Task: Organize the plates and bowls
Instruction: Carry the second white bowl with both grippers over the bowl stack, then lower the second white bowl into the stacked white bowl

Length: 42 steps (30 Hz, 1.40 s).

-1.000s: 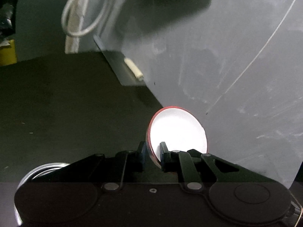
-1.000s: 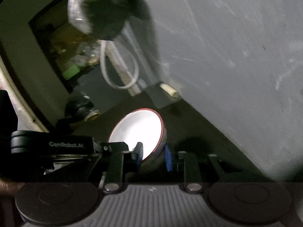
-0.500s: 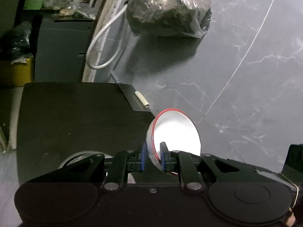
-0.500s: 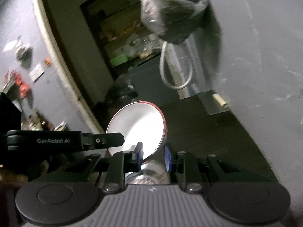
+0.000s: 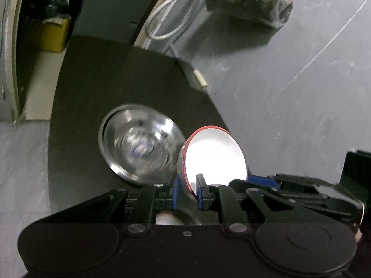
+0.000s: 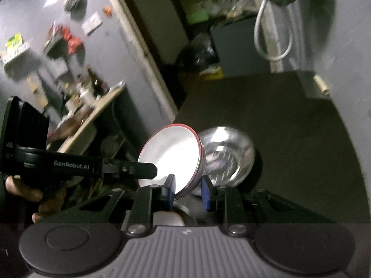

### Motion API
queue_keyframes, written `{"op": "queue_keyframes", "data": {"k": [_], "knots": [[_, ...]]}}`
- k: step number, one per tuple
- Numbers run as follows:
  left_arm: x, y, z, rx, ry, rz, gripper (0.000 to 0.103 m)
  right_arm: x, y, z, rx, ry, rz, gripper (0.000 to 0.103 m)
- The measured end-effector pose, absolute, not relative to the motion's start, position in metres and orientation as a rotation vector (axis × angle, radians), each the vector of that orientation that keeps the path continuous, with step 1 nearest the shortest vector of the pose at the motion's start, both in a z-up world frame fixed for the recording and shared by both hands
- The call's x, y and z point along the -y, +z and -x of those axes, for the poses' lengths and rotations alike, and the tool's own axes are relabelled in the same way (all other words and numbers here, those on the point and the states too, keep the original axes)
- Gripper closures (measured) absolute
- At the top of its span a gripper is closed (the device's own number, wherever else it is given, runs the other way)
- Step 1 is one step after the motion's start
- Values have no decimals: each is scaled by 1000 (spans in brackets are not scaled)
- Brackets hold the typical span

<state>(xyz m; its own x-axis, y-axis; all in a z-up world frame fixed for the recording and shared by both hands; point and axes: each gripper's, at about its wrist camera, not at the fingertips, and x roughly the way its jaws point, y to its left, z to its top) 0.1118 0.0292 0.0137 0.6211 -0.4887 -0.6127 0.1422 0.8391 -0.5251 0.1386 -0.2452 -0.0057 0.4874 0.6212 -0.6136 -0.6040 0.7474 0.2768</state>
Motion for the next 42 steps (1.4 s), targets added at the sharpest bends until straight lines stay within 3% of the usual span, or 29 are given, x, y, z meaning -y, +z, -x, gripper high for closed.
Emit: {"op": "queue_keyframes", "data": {"k": [23,42], "knots": [[-38,-34,-95,-1131,-328,467,87,221,-43,-130,-1031,864,119,75],[-37,-38,-97,-1221,-288,419,84,201,-53,-133,-1105,901,211,75]]}}
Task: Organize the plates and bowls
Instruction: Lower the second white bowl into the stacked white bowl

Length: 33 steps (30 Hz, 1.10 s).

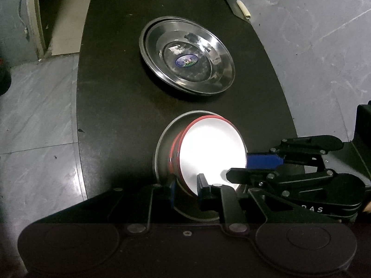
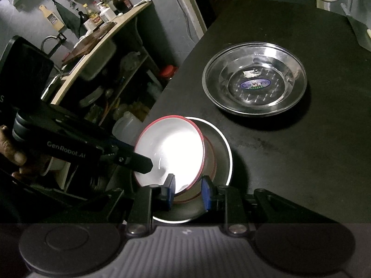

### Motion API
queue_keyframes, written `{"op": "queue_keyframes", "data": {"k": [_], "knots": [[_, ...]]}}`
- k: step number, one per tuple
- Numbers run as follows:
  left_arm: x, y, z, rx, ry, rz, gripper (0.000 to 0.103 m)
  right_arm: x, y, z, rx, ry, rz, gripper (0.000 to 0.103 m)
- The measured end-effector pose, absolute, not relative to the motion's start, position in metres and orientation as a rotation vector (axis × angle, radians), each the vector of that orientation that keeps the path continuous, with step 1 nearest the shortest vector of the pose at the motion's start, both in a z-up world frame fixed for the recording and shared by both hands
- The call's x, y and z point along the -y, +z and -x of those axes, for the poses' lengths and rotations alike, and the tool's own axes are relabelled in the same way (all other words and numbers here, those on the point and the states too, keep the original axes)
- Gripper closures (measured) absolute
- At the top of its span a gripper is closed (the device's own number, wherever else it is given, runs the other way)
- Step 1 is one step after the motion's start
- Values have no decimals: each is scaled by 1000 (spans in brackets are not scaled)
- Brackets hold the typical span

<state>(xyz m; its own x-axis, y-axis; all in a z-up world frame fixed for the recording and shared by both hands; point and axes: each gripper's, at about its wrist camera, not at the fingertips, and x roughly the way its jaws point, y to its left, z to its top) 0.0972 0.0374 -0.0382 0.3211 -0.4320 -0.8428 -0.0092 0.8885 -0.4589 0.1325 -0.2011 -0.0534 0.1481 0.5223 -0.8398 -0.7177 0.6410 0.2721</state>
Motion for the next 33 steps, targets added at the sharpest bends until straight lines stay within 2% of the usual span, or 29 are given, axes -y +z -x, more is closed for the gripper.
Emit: {"op": "queue_keyframes", "data": {"k": [17,33], "knots": [[-33,-39,-99,-1231,-283,412,83,201,-53,-133,-1101,900,214,75],[-28,-36,-98,-1235,-277,384,78,203,-53,-134,-1104,900,230,74]]}}
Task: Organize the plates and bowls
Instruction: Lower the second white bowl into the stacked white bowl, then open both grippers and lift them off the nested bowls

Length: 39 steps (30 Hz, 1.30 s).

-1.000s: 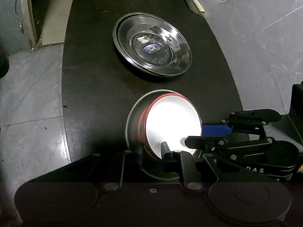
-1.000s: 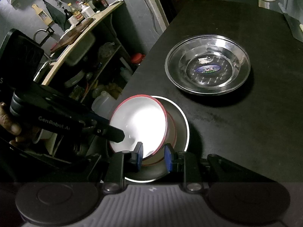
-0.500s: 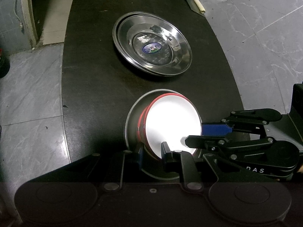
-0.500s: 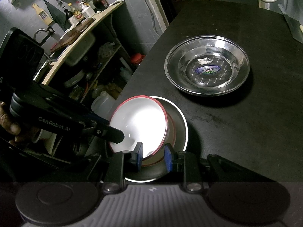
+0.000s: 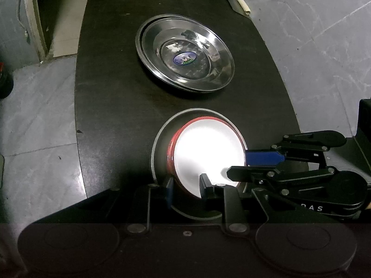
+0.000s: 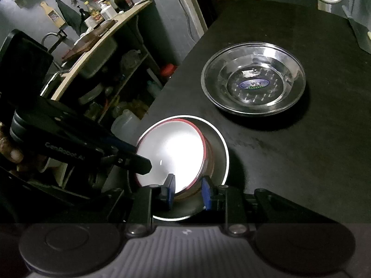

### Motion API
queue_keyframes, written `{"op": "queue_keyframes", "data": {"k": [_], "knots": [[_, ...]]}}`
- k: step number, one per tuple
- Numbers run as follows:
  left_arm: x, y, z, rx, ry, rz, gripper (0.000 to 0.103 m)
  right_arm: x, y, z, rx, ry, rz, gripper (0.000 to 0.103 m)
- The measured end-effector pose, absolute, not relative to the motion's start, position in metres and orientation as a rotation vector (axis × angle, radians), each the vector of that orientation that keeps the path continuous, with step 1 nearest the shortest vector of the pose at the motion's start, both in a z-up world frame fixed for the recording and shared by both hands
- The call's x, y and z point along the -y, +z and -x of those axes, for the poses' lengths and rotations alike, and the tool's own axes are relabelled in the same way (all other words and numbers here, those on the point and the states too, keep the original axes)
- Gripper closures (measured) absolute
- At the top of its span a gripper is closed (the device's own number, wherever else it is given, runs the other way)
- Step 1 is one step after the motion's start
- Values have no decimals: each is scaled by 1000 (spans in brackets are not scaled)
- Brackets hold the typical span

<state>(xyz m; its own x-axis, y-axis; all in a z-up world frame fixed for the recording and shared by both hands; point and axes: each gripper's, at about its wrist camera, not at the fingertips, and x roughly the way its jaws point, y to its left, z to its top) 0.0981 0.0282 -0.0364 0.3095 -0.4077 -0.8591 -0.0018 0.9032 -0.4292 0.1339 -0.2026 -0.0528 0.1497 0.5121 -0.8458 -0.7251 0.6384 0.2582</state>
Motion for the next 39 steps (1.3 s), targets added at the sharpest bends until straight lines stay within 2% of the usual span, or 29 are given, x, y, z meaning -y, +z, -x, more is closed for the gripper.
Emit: {"op": "queue_keyframes", "data": {"k": [19,35,38,39], "knots": [[-23,-29,-94,-1216,-264,345,74,205,-52,-134,-1093,905,235,74],[-19,-20,-92,-1193,-249,302,74,212,-47,-131,-1049,907,228,68],[-20,-16,-91,-1182,-238,295,70,213,-42,-130,-1024,906,220,67],[-21,-14,-90,-1177,-232,296,68,215,-40,-130,-1014,904,212,64]]}}
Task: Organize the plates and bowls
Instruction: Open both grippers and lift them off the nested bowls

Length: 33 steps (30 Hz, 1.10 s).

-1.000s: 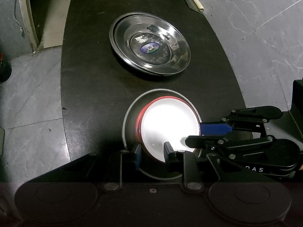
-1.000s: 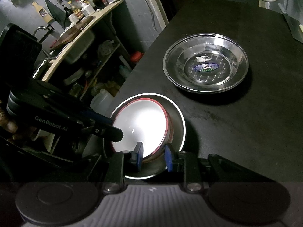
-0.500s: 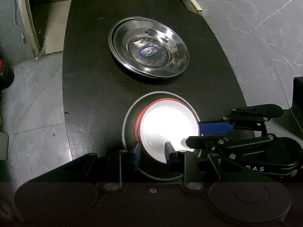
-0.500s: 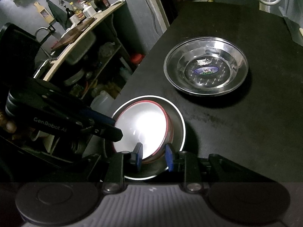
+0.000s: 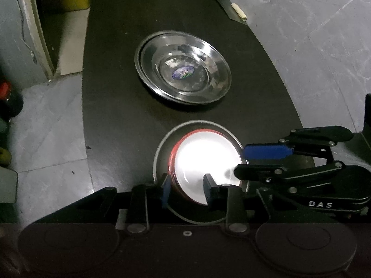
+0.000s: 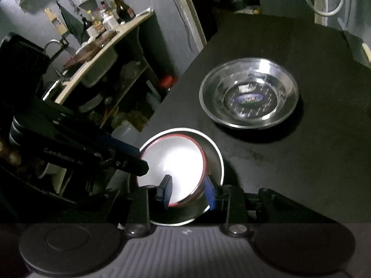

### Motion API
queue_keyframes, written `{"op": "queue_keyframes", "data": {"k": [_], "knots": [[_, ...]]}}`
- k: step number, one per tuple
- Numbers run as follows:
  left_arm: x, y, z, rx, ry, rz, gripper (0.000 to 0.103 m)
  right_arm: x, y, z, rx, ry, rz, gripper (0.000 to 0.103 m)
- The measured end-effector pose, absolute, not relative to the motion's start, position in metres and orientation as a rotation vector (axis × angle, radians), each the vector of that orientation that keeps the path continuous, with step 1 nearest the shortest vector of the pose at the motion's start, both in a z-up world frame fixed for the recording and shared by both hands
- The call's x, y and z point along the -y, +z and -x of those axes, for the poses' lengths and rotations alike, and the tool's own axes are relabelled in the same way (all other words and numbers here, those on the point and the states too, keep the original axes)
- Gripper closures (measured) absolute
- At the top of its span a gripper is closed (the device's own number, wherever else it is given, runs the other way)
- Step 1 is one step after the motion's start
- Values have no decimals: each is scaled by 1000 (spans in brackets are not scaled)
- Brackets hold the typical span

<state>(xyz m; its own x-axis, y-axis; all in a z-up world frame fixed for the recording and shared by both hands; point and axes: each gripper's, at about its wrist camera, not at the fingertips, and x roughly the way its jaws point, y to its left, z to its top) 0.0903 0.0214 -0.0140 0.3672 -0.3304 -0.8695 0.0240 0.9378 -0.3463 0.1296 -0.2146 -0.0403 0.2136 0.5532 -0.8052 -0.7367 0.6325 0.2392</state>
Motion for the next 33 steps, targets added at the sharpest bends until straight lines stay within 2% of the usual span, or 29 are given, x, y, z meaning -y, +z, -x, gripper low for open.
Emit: {"op": "queue_keyframes", "data": {"k": [1,3,4,6,7,9,13,15,33], "knots": [[-23,-12,-91,-1172,-225,298,66,217,-38,-130,-1005,902,200,60],[-28,-5,-91,-1154,-216,303,59,221,-33,-133,-987,882,171,47],[-30,-2,-92,-1141,-210,308,56,223,-30,-134,-979,870,157,44],[-36,7,-93,-1098,-187,316,45,226,-22,-137,-968,833,127,28],[-39,13,-93,-1063,-171,322,43,227,-18,-139,-963,810,119,25],[-45,21,-95,-1010,-156,343,28,228,-9,-142,-950,768,109,16],[-54,35,-99,-919,-113,375,15,226,8,-146,-918,689,111,6],[-55,38,-102,-894,-91,378,1,225,15,-147,-902,647,127,2],[-63,30,-102,-853,0,395,1,212,2,-159,-939,555,204,0]]}}
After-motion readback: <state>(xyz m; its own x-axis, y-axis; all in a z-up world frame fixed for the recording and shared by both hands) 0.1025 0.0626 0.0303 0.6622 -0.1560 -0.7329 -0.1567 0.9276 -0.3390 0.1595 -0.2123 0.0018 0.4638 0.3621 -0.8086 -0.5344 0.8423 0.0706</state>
